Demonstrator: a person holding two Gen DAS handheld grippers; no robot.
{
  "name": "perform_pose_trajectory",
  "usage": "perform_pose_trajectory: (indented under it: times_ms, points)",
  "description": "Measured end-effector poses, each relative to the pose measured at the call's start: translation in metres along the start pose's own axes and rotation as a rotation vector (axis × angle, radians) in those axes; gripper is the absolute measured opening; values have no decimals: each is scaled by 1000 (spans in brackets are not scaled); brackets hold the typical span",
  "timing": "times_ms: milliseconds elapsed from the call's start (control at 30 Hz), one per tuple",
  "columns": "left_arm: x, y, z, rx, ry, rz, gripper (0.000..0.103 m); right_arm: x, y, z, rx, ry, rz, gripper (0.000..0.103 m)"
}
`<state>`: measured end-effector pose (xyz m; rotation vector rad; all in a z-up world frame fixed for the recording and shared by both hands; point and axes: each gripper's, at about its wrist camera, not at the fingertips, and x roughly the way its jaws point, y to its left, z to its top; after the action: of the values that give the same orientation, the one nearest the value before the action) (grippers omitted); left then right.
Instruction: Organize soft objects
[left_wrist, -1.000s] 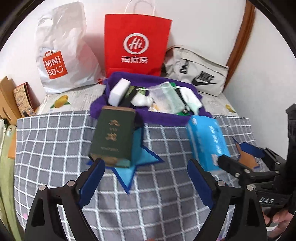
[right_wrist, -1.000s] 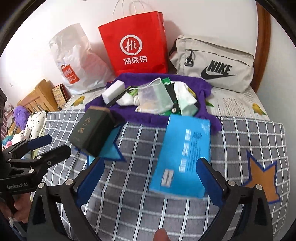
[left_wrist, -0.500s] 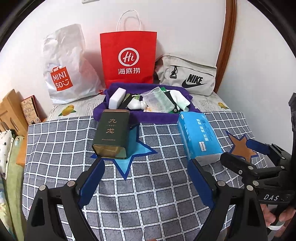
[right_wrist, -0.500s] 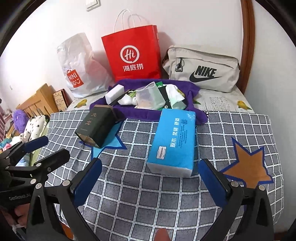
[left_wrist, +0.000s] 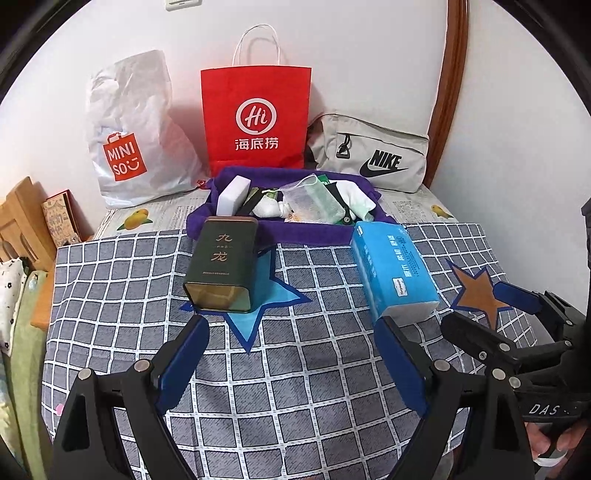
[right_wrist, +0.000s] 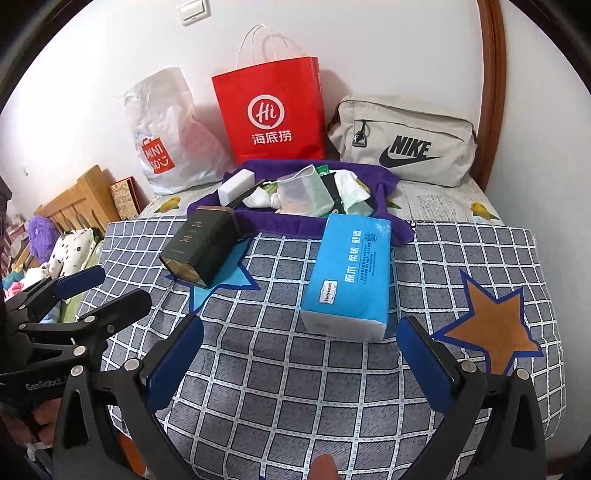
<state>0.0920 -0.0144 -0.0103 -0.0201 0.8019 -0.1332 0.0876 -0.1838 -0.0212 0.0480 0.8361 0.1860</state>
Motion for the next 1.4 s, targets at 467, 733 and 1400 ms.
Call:
perform_pose_trajectory:
  times_ms: [467, 733, 1400]
  points:
    - [-3, 1, -2, 1, -4, 13, 90, 0, 2, -1, 0, 0, 7, 103]
    - [-3, 2, -2, 0, -1, 15, 90, 0, 2, -1, 2, 0, 8, 103]
    - [-3, 0, -2, -4, 4, 22, 90, 2, 2, -2, -2, 2, 0, 103]
